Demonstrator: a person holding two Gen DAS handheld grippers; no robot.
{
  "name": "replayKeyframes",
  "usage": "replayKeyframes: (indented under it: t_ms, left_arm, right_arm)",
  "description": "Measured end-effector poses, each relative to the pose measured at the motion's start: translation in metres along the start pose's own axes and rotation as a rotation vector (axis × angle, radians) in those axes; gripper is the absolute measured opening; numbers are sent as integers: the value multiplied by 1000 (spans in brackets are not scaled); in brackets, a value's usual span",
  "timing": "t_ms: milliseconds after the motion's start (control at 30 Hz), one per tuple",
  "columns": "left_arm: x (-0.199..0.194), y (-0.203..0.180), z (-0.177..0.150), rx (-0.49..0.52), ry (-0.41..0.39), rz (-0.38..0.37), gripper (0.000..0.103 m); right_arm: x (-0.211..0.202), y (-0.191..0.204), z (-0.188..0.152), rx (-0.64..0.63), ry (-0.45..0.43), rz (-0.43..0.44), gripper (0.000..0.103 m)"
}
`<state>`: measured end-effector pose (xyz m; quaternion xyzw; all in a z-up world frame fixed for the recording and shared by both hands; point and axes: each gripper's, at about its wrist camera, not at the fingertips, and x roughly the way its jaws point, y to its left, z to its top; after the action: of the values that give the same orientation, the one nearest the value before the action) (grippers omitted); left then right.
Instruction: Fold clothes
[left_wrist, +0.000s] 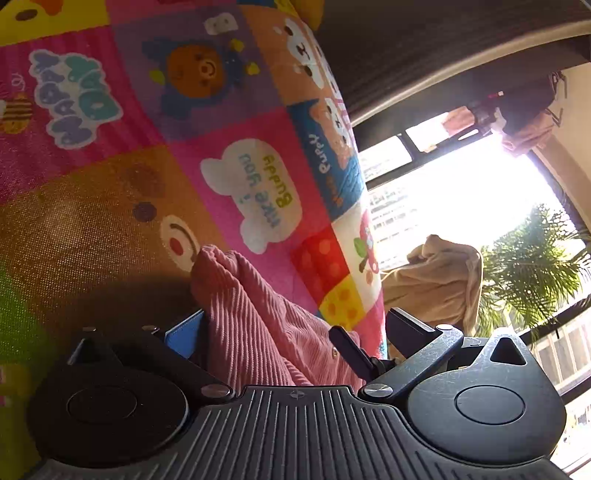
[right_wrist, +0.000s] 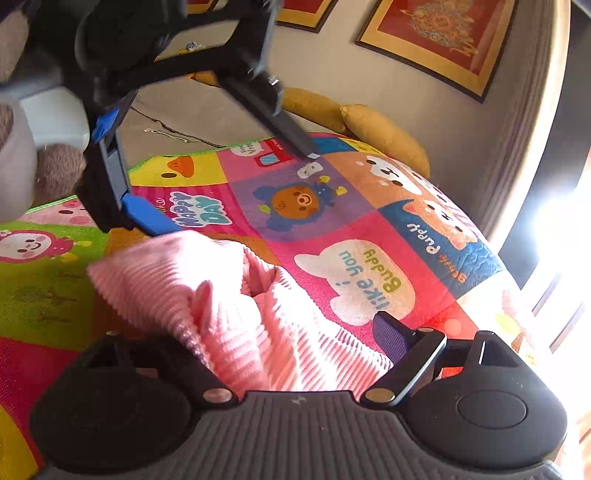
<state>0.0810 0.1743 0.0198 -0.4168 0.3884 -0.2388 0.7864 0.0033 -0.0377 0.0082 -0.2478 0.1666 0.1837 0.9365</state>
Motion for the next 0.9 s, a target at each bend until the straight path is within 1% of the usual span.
replayKeyframes:
  t_ms: [133, 233, 300, 367, 433, 533, 600, 633, 700, 733, 767, 800, 833, 900]
  left_arm:
    - [31, 20, -3, -84, 62, -33, 103]
    - [56, 7, 0, -69, 66, -46, 103]
    - [68, -17, 2, -35, 91, -72, 103]
    - [79, -43, 2, 7, 116, -95, 103]
    - [88, -79, -5, 100, 138, -103, 103]
    - [114, -128, -25, 171, 200, -184, 103]
    - [139, -156, -40, 216, 256, -229, 103]
    - [155, -169, -49, 241, 290, -226, 103]
    - [182, -195, -64, 291, 352, -222, 103]
    - [185, -205, -68, 314, 359, -231, 103]
    - [187, -215, -71, 338, 366, -240, 103]
    - [187, -225, -73, 365, 364, -246, 103]
    - [176, -232, -72, 403, 331, -239, 103]
    - [150, -239, -68, 490, 235, -190, 103]
  right_arm:
    - [-5, 0, -5, -10, -12, -9, 83]
    - [0, 0, -3, -21, -10, -12, 83]
    - [-4, -4, -3, -23, -18, -23, 82]
    - [-14, -13, -4, -27, -42, -58, 82]
    - [-29, -30, -6, -15, -69, -103, 82]
    - [-59, -64, -18, 41, -84, -189, 82]
    - [-77, -94, -33, 104, -59, -253, 82]
    - [-82, -108, -41, 132, -37, -284, 82]
    - [-83, -131, -60, 181, 33, -338, 86]
    - [-82, -142, -69, 207, 72, -351, 87]
    - [-77, -150, -78, 234, 120, -341, 87]
    - [-73, -157, -87, 258, 162, -333, 87]
    - [-68, -161, -94, 269, 191, -331, 87]
    - [-61, -163, -103, 267, 217, -332, 87]
